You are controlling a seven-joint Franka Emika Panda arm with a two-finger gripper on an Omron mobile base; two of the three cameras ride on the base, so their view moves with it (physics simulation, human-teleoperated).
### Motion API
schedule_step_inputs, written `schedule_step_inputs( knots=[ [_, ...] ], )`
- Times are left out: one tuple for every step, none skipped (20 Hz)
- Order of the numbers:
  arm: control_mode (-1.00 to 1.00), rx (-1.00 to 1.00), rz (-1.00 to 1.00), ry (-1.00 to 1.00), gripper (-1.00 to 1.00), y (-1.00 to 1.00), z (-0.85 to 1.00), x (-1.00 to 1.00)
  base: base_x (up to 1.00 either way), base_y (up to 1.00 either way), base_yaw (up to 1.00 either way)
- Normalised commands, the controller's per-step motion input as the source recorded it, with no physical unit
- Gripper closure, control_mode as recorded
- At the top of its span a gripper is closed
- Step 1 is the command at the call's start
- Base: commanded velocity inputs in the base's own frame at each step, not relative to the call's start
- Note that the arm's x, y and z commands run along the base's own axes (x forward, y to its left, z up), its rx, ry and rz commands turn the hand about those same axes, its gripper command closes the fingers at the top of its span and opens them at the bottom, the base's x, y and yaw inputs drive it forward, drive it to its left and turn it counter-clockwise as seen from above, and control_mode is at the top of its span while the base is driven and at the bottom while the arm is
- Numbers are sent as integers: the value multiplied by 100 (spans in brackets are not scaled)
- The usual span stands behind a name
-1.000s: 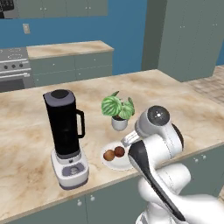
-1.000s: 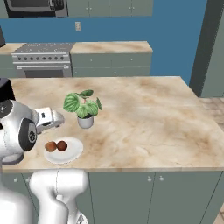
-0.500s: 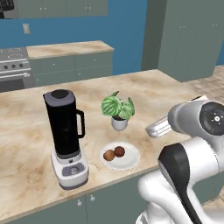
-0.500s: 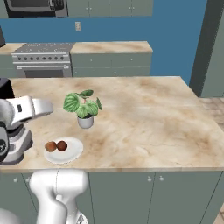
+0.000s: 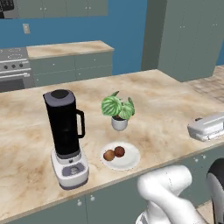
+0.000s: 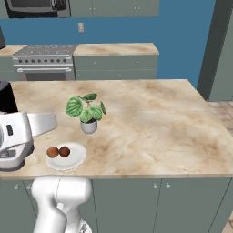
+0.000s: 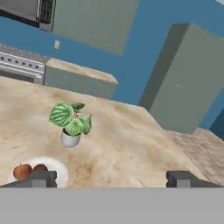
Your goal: Pick the two apples from the fridge and place them on the plate next to the blender to make a fruit smoothie.
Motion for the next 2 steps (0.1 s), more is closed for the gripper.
schedule_step_inputs(
  knots=[
    [-100,17,-3,-31,-100,-82,40,-79,0,0,0],
    [-100,18,-2,-32,-100,-84,39,-74,0,0,0]
  ],
)
